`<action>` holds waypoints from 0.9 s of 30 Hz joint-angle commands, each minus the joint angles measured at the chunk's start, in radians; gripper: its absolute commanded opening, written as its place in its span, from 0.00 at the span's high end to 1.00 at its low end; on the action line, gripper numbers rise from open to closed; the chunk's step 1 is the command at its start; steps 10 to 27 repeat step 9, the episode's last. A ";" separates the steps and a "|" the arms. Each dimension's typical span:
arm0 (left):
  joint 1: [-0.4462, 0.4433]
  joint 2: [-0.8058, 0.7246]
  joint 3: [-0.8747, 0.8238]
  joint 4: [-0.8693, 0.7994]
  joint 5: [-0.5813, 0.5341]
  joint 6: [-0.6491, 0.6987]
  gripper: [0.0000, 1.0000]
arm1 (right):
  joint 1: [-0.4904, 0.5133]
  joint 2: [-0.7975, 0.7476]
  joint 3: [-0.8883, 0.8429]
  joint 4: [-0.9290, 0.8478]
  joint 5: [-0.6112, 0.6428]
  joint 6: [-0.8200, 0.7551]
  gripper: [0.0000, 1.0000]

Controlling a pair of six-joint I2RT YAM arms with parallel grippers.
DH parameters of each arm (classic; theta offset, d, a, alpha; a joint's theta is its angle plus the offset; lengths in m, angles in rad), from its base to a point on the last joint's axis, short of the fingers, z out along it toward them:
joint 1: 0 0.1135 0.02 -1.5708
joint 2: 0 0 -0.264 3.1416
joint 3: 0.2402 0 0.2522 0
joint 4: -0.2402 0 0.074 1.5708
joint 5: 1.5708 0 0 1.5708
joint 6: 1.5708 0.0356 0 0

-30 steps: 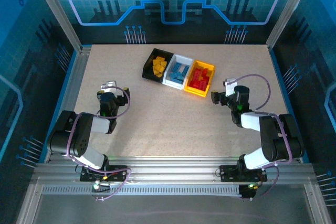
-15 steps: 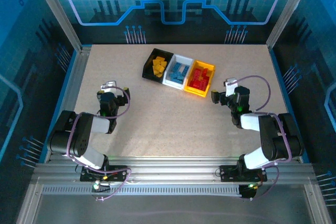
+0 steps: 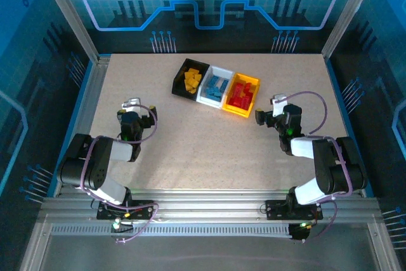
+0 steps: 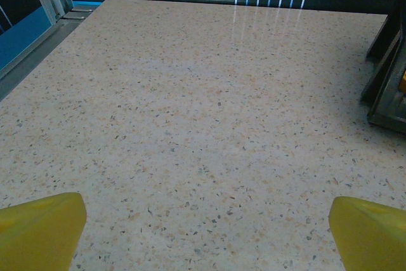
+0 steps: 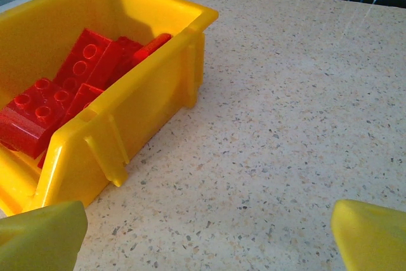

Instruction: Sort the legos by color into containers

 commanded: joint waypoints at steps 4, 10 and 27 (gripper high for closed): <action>0.010 0.008 0.011 0.033 0.021 0.015 0.01 | -0.018 0.008 -0.004 0.039 -0.005 0.011 0.00; 0.010 0.008 0.010 0.032 0.021 0.015 0.01 | -0.015 0.008 -0.007 0.042 -0.002 0.009 0.00; 0.010 0.008 0.010 0.032 0.021 0.015 0.01 | -0.015 0.008 -0.007 0.042 -0.002 0.009 0.00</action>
